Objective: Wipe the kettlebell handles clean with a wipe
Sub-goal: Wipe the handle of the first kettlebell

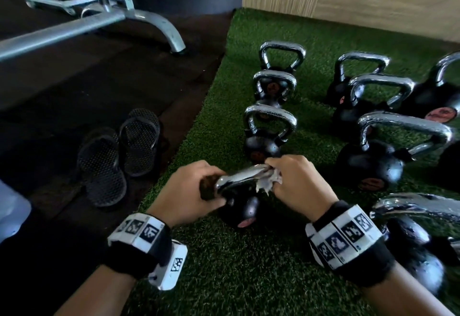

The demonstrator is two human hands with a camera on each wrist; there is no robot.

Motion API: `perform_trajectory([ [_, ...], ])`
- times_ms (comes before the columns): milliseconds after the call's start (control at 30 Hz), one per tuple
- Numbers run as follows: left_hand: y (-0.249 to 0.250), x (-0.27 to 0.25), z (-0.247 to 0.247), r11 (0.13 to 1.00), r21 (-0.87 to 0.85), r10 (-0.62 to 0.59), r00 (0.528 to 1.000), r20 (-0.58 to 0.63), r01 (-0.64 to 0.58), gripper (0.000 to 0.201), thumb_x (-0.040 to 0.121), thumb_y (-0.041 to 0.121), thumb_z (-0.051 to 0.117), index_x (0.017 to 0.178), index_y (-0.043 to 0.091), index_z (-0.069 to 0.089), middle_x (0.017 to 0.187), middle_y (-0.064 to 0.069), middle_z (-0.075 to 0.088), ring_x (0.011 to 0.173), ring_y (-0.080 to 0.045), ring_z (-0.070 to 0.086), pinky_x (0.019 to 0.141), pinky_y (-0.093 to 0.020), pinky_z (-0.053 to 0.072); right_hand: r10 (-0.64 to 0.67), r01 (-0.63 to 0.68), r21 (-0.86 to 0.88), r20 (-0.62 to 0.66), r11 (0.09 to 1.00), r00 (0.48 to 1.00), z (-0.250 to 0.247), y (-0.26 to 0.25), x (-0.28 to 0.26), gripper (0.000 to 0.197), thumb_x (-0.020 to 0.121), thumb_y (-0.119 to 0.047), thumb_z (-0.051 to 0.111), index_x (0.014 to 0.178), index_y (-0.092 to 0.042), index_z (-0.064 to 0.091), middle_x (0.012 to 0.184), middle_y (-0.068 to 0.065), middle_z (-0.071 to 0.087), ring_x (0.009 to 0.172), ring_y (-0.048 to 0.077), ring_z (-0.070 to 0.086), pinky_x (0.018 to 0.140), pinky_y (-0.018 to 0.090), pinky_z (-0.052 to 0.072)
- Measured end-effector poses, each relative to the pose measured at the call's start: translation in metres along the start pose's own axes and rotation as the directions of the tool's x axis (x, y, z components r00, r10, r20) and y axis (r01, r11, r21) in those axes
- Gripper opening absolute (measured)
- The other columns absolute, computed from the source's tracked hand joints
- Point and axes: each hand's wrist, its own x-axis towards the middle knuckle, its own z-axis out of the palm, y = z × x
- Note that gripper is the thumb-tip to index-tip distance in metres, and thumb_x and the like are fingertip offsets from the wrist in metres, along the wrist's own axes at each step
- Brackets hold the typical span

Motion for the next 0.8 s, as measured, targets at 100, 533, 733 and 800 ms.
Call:
perform_trajectory([
  [100,-0.010,0.011,-0.012,0.998,-0.060,-0.009,0.999,-0.030,0.007,0.045,0.069,0.034,0.094,0.110,0.035,0.075,0.101,0.018,0.069,0.095,0.002,0.066,0.090,-0.034,0.056,0.046,-0.046,-0.027,0.019,0.999,0.999,0.001,-0.004,-0.024,0.026,0.074,-0.015,0.056,0.096,-0.017,0.069,0.080,-0.006,0.061,0.083,0.022,0.066,0.067,0.026,0.049],
  [533,-0.044,0.053,-0.043,0.986,0.099,-0.161,0.934,0.318,0.136,0.071,0.081,0.009,0.079,0.129,0.056,0.057,0.114,0.028,0.065,0.103,0.009,0.062,0.088,-0.016,0.051,0.142,-0.122,0.124,-0.171,0.985,0.975,-0.072,0.006,0.002,0.030,0.073,-0.011,0.069,0.085,-0.036,0.078,0.080,-0.015,0.069,0.077,0.007,0.062,0.060,0.016,0.042],
  [733,-0.031,0.139,-0.056,0.955,0.177,-0.288,0.885,0.366,0.238,0.041,0.085,0.015,0.079,0.113,0.043,0.068,0.103,0.017,0.071,0.087,0.001,0.070,0.083,-0.025,0.060,0.201,-0.141,0.281,-0.195,0.949,0.960,-0.084,0.017,0.066,0.017,0.075,-0.009,0.076,0.087,-0.018,0.081,0.077,-0.005,0.069,0.065,0.000,0.058,0.054,0.001,0.038],
  [800,-0.026,0.171,-0.059,0.938,0.223,-0.338,0.845,0.414,0.265,0.039,0.085,0.015,0.079,0.118,0.035,0.070,0.103,0.015,0.071,0.090,-0.006,0.072,0.087,-0.033,0.061,0.235,-0.175,0.331,-0.152,0.927,0.960,-0.084,0.026,0.079,0.013,0.074,-0.020,0.081,0.086,-0.020,0.081,0.079,-0.003,0.072,0.071,0.004,0.065,0.055,0.004,0.041],
])
